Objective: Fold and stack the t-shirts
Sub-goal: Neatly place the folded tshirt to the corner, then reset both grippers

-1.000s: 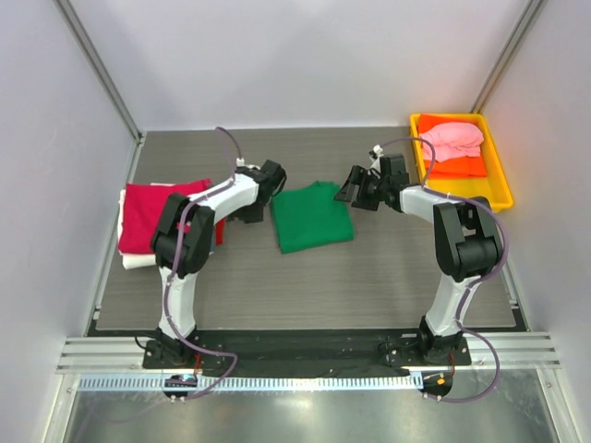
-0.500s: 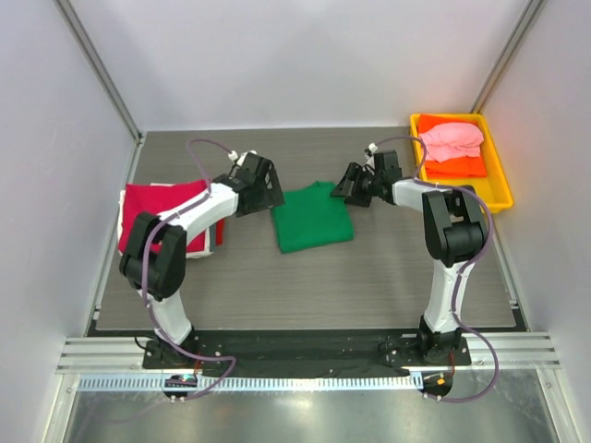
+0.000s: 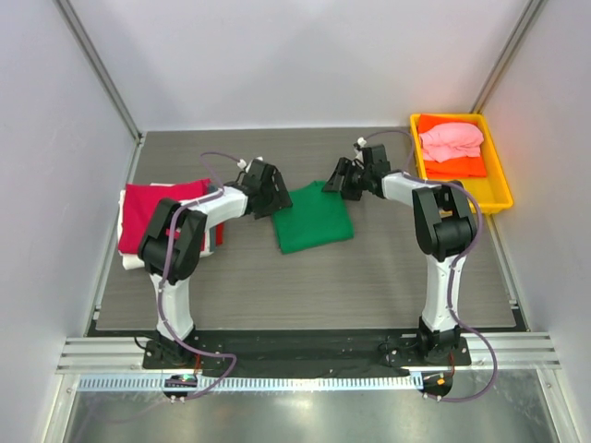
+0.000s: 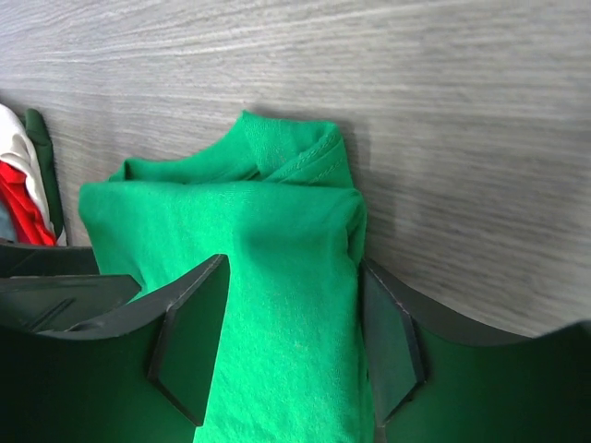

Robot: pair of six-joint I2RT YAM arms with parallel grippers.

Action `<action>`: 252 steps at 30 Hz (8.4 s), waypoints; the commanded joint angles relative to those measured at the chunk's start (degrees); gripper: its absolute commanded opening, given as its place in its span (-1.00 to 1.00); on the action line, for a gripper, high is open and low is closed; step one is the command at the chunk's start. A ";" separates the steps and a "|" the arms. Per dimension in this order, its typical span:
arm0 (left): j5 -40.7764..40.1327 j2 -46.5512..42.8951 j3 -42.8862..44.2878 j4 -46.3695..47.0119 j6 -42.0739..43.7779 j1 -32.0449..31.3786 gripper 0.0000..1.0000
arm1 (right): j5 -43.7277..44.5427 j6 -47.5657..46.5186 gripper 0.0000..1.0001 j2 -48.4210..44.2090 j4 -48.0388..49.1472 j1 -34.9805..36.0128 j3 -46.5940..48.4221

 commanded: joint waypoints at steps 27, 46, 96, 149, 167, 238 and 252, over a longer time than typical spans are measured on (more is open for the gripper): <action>4.96 7.13 1.87 9.55 -3.64 4.50 -0.41 | 11.99 -1.24 -0.56 6.45 -5.12 3.75 6.38; 4.97 -15.77 -11.04 8.24 4.00 4.42 -0.99 | 6.27 -1.41 -0.97 -18.59 10.44 7.88 -17.25; -41.01 -47.80 12.77 -44.95 26.86 32.98 -0.99 | 24.03 2.46 -0.98 -6.30 -4.59 49.81 33.89; -9.03 -22.30 34.48 -43.18 20.62 41.77 0.93 | 23.15 -0.79 0.49 1.72 -4.06 36.19 39.27; -3.91 -34.09 12.25 -35.02 13.33 6.45 0.95 | 36.41 -4.23 0.46 -56.28 -6.51 27.84 -25.50; -13.04 -38.22 -35.73 10.06 20.87 -10.96 0.93 | 36.51 -1.41 0.89 -74.93 0.22 9.55 -57.68; -11.39 -42.97 -41.63 20.36 22.99 -12.55 0.89 | 39.67 1.40 0.99 -90.14 2.88 9.56 -66.13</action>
